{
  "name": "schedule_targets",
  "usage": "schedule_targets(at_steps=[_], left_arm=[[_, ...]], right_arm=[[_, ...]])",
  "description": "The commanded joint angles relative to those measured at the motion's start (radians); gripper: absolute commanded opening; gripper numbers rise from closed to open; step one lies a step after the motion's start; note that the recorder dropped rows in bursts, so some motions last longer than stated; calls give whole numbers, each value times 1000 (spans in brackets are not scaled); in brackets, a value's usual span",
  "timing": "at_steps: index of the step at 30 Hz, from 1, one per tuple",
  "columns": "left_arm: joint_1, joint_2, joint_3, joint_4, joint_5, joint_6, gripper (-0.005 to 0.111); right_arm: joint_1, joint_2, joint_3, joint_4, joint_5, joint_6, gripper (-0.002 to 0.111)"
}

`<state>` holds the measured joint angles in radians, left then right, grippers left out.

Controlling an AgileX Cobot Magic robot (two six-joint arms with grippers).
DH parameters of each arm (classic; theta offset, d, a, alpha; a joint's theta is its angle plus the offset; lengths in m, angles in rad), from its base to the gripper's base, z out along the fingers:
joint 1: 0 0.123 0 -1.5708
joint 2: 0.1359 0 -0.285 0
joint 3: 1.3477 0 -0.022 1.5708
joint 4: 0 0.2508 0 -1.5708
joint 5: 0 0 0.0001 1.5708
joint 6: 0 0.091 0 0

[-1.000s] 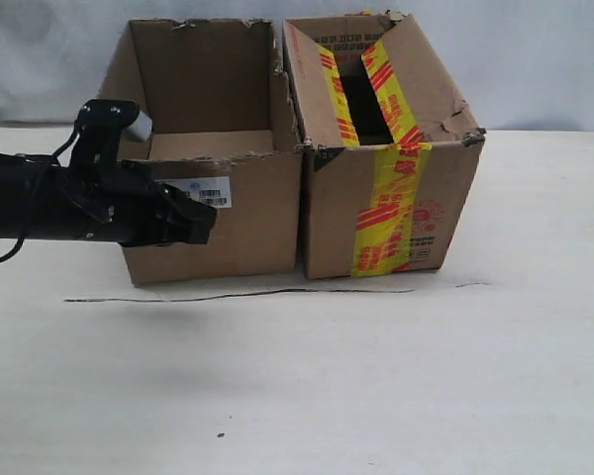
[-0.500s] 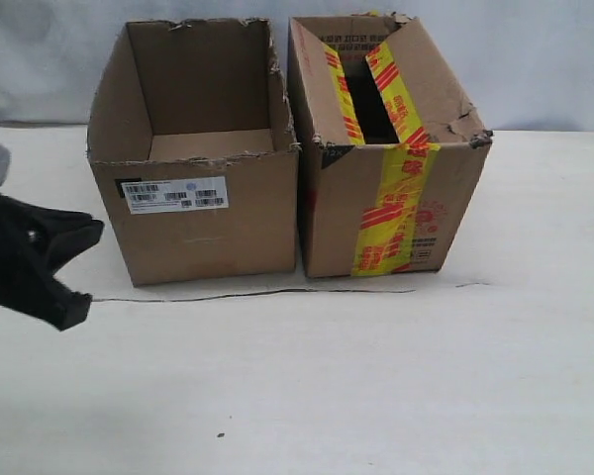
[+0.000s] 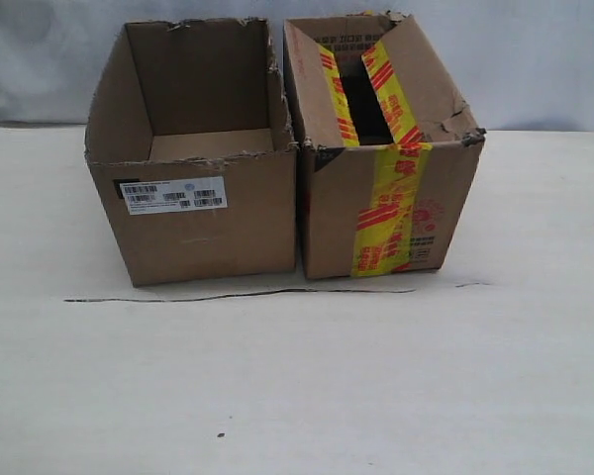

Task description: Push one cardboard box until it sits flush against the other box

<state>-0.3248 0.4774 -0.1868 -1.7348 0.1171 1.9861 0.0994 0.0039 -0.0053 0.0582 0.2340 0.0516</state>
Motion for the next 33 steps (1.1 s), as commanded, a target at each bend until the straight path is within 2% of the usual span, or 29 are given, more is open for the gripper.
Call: schedule_targets(at_steps=[1,17,18,19,20,23,25,26,28,33], left_arm=[[0,-77,4,-10,53,-10,0],[0,-86,4,-10,69,-14,0],[0,-86,4,60,66,-115,0],[0,-86,4,242,66,-331,0],[0,-86,4,559,42,-635,0],[0,-86,34,1492,-110,-1733,0],[0,-86,65,1886,-151,-2099,0],[0,-86,70,1992,-153,-2224,0],[0,-86,69,2145,-153,-2364,0],[0,-86,69,2170,-153,-2382,0]], right_arm=[[-3,-4,5,-8,2,1,0],[-3,-4,5,-8,2,1,0],[-3,-4,5,-8,2,1,0],[-3,-4,5,-8,2,1,0],[-3,-4,5,-8,2,1,0],[-3,-4,5,-8,2,1,0],[-3,-4,5,-8,2,1,0],[-3,-4,5,-8,2,1,0],[-3,-4,5,-8,2,1,0],[-3,-4,5,-8,2,1,0]])
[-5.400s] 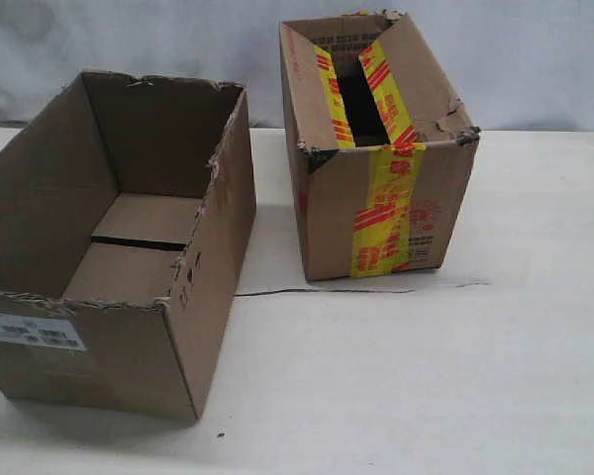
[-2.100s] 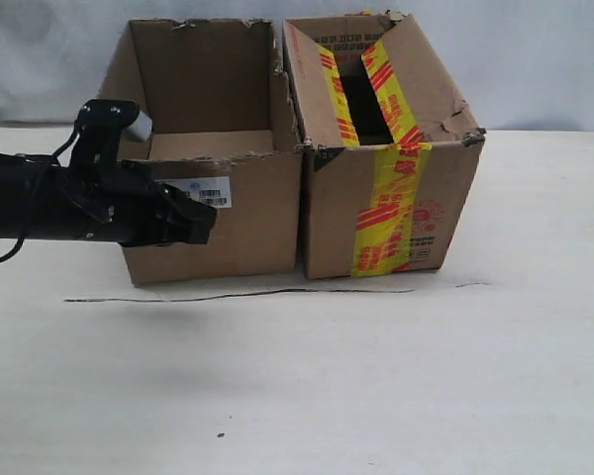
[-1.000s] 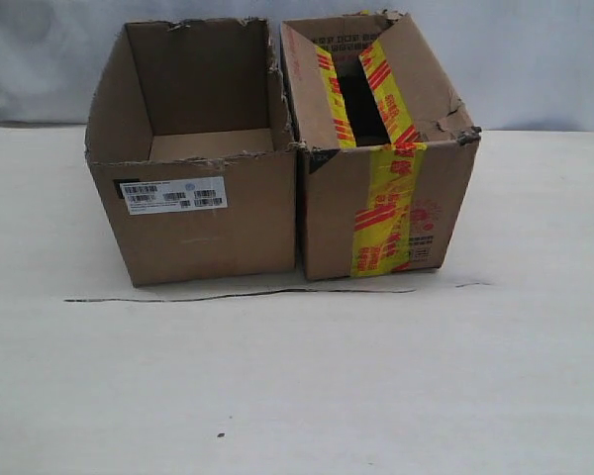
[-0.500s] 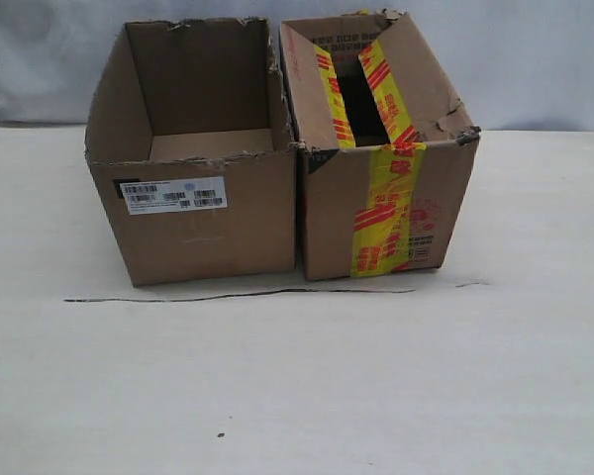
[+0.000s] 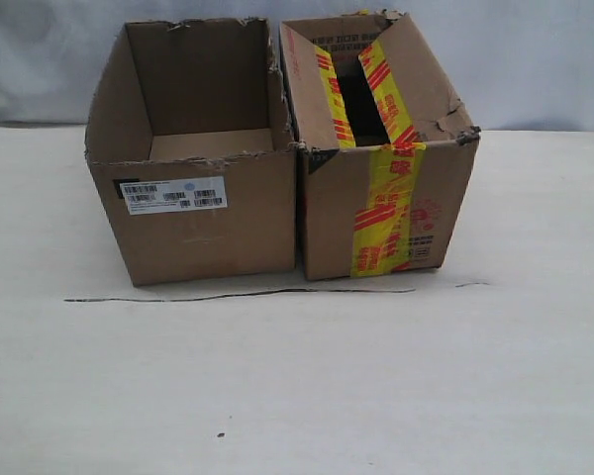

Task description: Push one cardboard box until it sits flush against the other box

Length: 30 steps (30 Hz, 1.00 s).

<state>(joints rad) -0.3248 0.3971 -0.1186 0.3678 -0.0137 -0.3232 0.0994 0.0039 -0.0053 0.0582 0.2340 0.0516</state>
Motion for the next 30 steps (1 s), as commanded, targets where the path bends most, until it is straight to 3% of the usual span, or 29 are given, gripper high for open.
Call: schedule_targets(at_steps=[1,4,5,6,8,10,14,17,30], left_arm=[[0,-5,1,67,-23,-72,0],[11,-9,19,0,-28,3,0],[54,-23,50,-283,-38,284,0],[78,-33,68,-450,-57,406,0],[141,-65,112,-713,-100,645,0],[226,-131,119,-795,-91,743,0],[351,-277,119,-567,79,608,0],[403,-370,119,-340,205,347,0],[408,-389,119,-324,268,336,0]], right_arm=[[-3,-4,5,-8,2,1,0],[-3,-4,5,-8,2,1,0],[-3,-4,5,-8,2,1,0],[-3,-4,5,-8,2,1,0],[-3,-4,5,-8,2,1,0],[-3,-4,5,-8,2,1,0],[-3,-4,5,-8,2,1,0],[-3,-4,5,-8,2,1,0],[-3,-4,5,-8,2,1,0]])
